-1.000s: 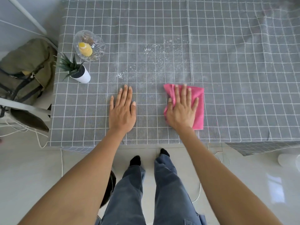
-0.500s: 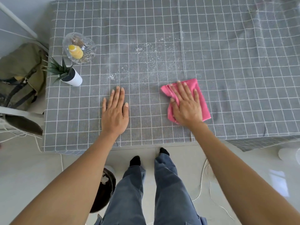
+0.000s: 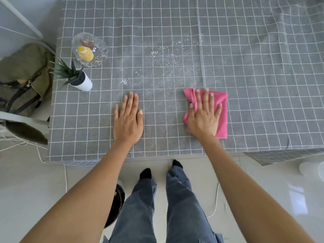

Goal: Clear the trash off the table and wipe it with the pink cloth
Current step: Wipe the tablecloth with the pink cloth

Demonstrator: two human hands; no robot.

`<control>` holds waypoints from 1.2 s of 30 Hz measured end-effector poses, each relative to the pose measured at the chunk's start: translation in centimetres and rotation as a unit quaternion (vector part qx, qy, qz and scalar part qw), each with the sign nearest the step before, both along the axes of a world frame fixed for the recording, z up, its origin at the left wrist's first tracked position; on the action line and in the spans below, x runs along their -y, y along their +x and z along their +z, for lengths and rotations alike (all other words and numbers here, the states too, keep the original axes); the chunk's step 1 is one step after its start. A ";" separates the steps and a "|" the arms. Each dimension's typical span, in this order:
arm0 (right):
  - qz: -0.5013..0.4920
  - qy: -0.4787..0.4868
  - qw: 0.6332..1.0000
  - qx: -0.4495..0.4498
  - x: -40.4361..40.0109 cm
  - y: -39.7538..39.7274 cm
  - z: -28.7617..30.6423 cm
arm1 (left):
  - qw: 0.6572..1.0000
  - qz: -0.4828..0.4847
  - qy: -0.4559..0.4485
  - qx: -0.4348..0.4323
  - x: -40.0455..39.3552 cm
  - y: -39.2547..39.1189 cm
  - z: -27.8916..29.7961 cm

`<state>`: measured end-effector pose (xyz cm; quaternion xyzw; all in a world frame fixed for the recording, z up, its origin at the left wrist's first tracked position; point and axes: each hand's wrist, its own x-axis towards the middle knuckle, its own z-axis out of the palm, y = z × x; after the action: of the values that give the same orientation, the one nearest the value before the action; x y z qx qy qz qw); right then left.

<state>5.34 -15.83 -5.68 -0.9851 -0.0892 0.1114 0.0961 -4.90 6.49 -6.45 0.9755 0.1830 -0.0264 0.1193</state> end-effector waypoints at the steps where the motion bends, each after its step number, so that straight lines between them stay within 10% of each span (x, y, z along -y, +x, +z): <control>1: 0.027 0.002 1.000 -0.005 -1.5 -1.1 0.0 | 1.000 0.001 0.002 0.001 0.0 0.0 0.0; 12: 0.250 0.048 0.967 0.008 -2.5 -4.0 -0.5 | 1.000 -0.002 -0.005 0.004 -0.1 0.0 0.1; 22: 0.029 0.017 0.999 0.011 8.3 2.5 0.2 | 1.000 -0.004 -0.006 -0.002 -0.1 -0.1 0.1; 30: -0.137 0.017 0.990 0.003 2.3 0.6 -0.1 | 1.000 0.000 -0.002 0.005 0.0 0.0 0.0; 36: 0.009 0.012 1.000 -0.004 -4.9 -3.4 -0.1 | 1.000 0.002 -0.001 0.007 0.0 0.0 0.0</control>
<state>1.93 -10.94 -5.75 -0.9825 -0.0993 0.1152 0.1070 -4.89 6.49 -6.50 0.9751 0.1843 -0.0192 0.1216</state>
